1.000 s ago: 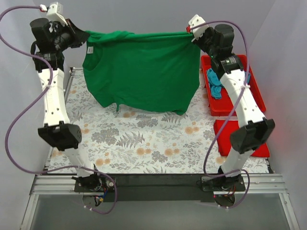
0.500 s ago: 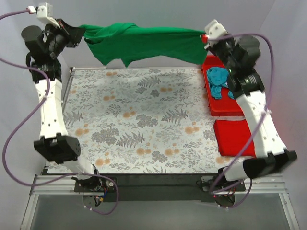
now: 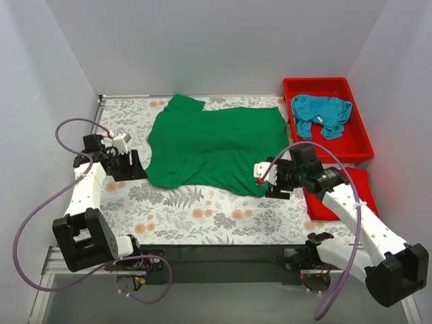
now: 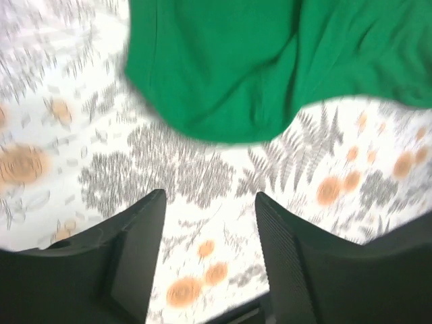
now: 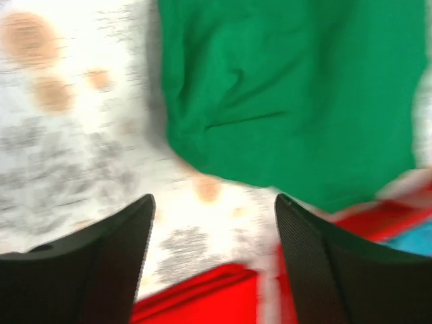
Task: Fold and stack the t-shirts
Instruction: Flatten the tshirt out
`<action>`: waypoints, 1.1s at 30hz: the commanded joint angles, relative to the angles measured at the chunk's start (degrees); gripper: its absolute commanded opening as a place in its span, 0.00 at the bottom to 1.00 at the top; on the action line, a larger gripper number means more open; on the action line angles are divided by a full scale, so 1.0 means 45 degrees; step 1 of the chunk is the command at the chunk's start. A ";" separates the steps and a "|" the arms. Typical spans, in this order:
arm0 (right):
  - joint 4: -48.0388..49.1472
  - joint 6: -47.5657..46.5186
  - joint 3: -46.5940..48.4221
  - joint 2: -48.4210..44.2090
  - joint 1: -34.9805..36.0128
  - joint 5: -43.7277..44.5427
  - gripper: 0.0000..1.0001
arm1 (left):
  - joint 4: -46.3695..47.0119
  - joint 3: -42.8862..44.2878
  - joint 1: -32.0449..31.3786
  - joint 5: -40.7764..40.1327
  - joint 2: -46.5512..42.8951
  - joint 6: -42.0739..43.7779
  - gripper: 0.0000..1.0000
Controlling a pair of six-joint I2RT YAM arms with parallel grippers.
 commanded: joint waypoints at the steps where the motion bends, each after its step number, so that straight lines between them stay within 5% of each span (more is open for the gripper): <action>1: -0.2342 0.0059 0.0152 -0.1193 0.0456 -0.0804 0.85 | -0.1599 0.0782 0.0371 -0.0175 -0.0625 0.1917 0.56; 5: -0.2522 0.1760 0.0660 -0.0708 0.0456 -0.1118 0.86 | -0.2478 0.1622 0.0372 0.1209 -0.0236 0.2892 0.57; 8: -0.2424 0.2793 0.0854 0.0655 0.0456 -0.0904 0.73 | -0.2714 0.1701 0.0314 0.2032 0.0116 0.3421 0.55; 12: -0.2209 0.4553 0.1420 0.2474 0.0340 -0.0980 0.69 | -0.2169 0.2403 -0.0563 0.2364 0.1150 0.2760 0.51; 18: -0.2053 0.6038 0.2631 0.4682 -0.0537 -0.1314 0.67 | 0.0814 0.3634 -0.4425 0.0727 0.3239 0.0007 0.50; 23: -0.2052 0.7015 0.3900 0.6477 -0.2198 -0.1879 0.66 | 0.1679 0.4727 -0.5311 -0.0329 0.5852 -0.1010 0.51; 33: -0.0197 0.8814 0.5366 0.9097 -0.2278 -0.0182 0.54 | 0.1797 0.6467 -0.6112 -0.0956 0.7968 -0.1304 0.51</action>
